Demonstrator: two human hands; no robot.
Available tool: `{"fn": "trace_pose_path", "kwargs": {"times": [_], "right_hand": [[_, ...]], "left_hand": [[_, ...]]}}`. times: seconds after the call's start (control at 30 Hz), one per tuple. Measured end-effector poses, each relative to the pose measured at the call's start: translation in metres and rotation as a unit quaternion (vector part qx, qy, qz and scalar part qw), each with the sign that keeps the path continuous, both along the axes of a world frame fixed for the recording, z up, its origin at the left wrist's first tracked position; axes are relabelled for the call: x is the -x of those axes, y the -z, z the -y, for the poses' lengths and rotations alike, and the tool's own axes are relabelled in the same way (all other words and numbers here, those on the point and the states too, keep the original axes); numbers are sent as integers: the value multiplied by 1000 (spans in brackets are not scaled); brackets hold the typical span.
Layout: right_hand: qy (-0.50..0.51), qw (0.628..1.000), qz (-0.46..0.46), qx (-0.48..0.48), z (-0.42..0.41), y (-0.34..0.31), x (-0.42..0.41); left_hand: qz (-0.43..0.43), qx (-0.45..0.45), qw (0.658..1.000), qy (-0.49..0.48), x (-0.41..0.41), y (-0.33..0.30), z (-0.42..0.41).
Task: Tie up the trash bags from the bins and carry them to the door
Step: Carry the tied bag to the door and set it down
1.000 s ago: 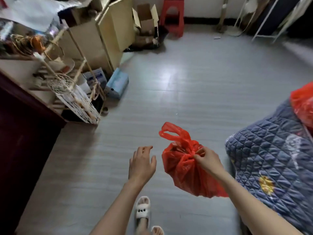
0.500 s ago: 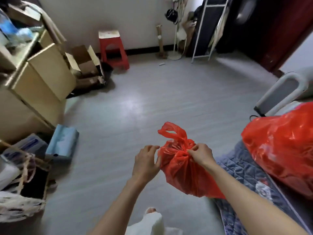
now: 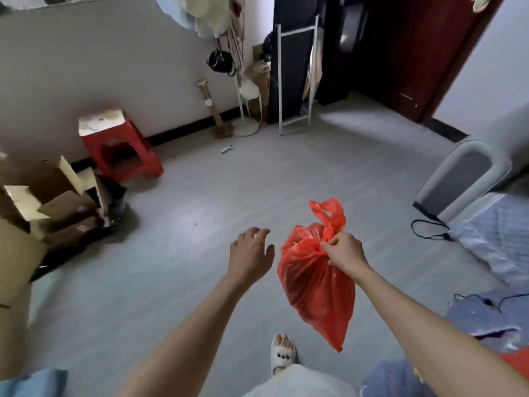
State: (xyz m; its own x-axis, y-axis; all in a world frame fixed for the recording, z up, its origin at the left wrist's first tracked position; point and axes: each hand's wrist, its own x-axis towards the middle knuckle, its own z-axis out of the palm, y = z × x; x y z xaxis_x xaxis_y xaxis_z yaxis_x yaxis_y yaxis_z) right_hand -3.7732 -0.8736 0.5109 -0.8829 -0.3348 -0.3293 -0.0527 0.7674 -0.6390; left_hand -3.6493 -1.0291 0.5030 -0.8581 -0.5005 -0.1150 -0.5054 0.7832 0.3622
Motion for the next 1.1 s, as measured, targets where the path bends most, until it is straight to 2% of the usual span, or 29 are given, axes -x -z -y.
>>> {"fn": "trace_pose_path", "kwargs": {"times": [0.37, 0.63, 0.67, 0.73, 0.87, 1.1], "right_hand": [[72, 995, 8, -64, 83, -1, 317], [233, 968, 70, -60, 120, 2, 564], [269, 959, 73, -58, 115, -3, 615], [295, 952, 75, -36, 116, -15, 647], [379, 924, 55, 11, 88, -22, 773], [434, 897, 46, 67, 13, -7, 1013]], "left_hand": [[34, 0, 997, 67, 312, -8, 132], [20, 0, 987, 157, 607, -9, 203], [19, -1, 983, 185, 672, -12, 201], [13, 9, 979, 203, 717, -20, 199], [10, 5, 956, 292, 883, -25, 153], [-6, 6, 932, 362, 1145, -16, 52]]}}
